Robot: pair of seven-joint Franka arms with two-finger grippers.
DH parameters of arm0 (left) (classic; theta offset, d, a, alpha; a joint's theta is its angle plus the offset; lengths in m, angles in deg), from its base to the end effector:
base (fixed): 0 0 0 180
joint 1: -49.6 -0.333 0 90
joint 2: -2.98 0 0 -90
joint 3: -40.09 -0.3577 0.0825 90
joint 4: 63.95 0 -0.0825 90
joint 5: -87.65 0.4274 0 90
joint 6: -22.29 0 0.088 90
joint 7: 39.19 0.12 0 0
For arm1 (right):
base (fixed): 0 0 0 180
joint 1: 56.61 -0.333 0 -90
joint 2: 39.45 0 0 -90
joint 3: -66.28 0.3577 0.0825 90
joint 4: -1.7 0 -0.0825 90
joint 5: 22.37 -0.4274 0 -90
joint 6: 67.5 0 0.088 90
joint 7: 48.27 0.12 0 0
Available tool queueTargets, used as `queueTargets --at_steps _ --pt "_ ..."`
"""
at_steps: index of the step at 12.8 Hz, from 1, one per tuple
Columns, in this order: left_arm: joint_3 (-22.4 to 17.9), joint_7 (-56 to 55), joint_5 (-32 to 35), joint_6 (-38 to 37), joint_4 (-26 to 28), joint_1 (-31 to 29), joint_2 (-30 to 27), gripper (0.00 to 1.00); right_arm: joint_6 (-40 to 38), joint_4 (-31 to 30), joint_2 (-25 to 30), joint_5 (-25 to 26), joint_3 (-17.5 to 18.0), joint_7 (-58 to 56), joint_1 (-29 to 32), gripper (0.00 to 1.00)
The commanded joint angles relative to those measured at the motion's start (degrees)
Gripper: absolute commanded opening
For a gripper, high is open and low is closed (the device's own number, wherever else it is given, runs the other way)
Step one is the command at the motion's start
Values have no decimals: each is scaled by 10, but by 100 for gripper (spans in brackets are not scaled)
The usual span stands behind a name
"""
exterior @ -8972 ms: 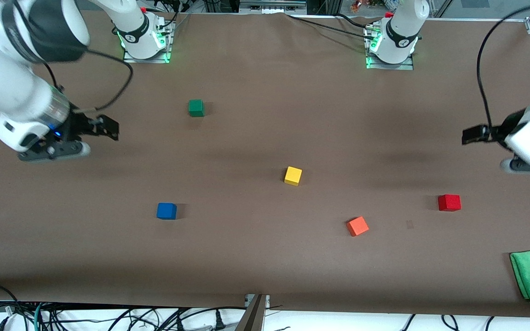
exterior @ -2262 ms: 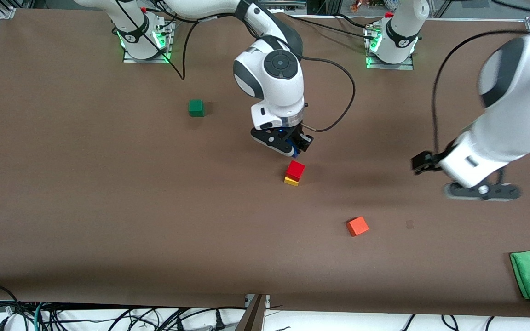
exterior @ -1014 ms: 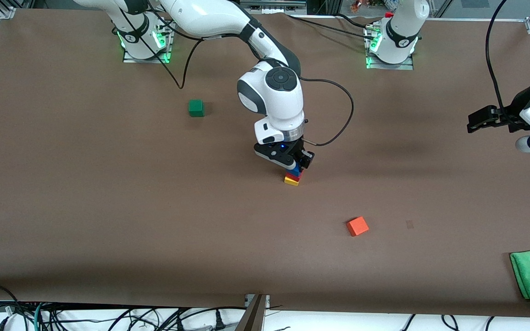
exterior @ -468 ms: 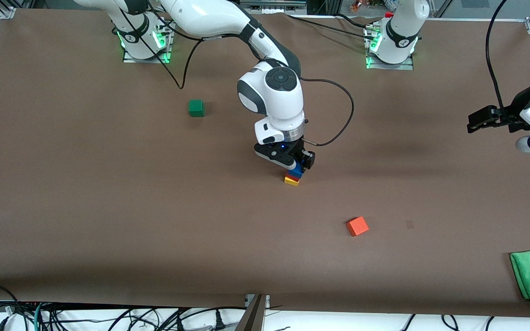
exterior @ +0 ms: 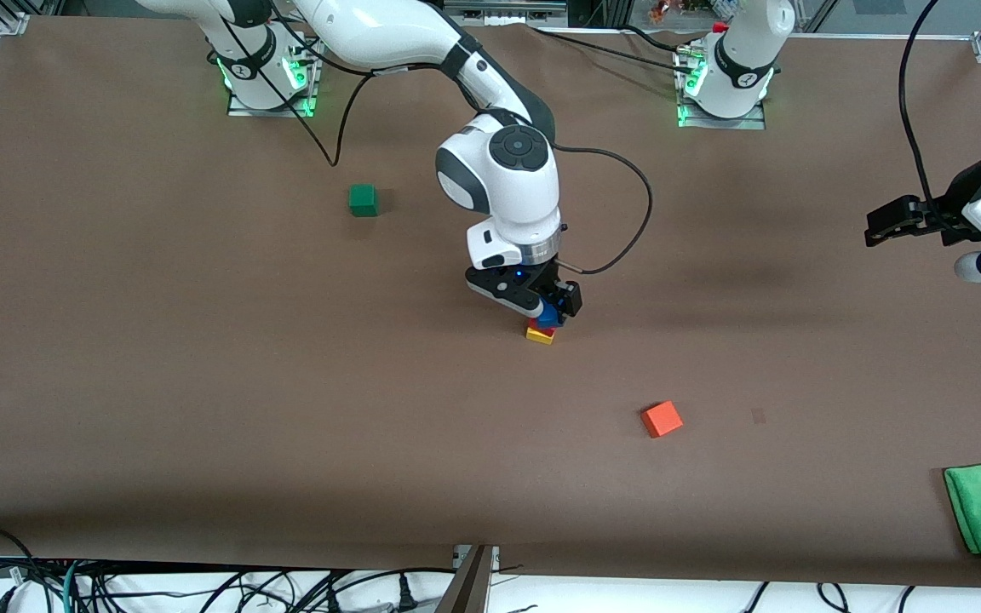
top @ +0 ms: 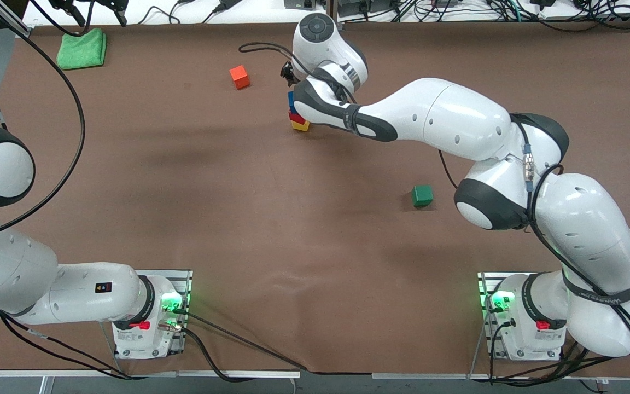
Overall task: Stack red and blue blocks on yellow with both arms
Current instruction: 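Open the right gripper and release the blue cube on the stack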
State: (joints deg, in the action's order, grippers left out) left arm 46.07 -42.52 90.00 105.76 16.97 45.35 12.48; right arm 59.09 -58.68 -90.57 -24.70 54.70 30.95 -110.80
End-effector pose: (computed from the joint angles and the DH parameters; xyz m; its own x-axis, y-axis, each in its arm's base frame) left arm 0.6410 -0.0082 0.6223 0.9924 0.0321 -0.1185 0.0287 -0.9991 -0.0308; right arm 0.5971 0.6389 0.3291 0.8226 -0.5436 0.1670 -0.4999 -0.8312 -0.2431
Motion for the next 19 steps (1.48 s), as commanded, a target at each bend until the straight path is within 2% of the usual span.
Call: queueTargets --at_steps 1,4,6,8,9,10,12,14,16,17,19 --pt "-1 9 -5 4 2 -1 -5 100 -80 7 50 8 2 -58 27 100" --pt "-1 9 -5 5 2 -1 -5 100 -156 -7 112 -9 5 -156 90 100" --pt "-1 9 -5 5 2 -1 -5 100 -205 -53 171 -18 5 -228 141 100" --pt "-1 9 -4 5 2 -1 -5 100 -236 -143 259 -56 2 -322 183 100" --pt "-1 8 -4 5 2 -1 -5 100 -239 -189 307 -61 -16 -362 192 100" --pt "-1 8 -4 4 2 0 -5 100 -242 -235 352 -62 -38 -415 194 100" --pt "-1 7 -5 4 2 0 -5 100 -250 -334 445 -61 -59 -526 216 100" --pt "-1 7 -5 4 -5 0 -5 100 -267 -392 511 -51 -75 -610 243 100" --pt "-1 5 -5 4 -16 0 2 100 -282 -418 551 -43 -69 -641 274 100" --pt "-1 5 -5 4 -16 0 3 100 -290 -422 561 -27 -54 -649 288 100" --pt "-1 3 -6 4 -16 0 3 100 -291 -430 575 -13 24 -670 368 100"
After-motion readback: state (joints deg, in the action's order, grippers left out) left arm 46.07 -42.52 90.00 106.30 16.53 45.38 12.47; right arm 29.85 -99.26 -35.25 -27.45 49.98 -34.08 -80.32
